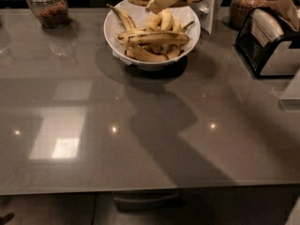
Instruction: Pick banana from white bowl
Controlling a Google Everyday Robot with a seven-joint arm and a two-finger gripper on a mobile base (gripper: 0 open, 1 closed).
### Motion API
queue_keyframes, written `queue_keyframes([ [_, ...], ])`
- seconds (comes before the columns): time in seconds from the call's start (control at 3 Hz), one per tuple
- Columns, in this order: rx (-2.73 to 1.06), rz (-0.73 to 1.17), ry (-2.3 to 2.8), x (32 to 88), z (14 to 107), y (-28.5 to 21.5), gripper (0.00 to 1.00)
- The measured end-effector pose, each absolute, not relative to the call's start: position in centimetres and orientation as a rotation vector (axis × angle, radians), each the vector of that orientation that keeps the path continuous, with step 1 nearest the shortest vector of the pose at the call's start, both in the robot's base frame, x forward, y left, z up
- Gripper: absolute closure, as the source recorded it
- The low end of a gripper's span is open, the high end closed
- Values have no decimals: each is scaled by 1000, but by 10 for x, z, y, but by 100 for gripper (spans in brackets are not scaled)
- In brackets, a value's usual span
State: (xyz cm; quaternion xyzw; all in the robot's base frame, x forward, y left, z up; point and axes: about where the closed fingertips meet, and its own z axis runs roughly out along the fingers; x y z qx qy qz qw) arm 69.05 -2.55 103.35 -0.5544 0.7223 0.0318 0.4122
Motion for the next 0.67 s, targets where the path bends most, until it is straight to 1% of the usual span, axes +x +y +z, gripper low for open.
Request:
queue_keyframes([
  [0.33, -1393, 171, 1769, 665, 1023, -35, 100],
  [0.67, -1390, 339, 1695, 629, 999, -47, 100],
])
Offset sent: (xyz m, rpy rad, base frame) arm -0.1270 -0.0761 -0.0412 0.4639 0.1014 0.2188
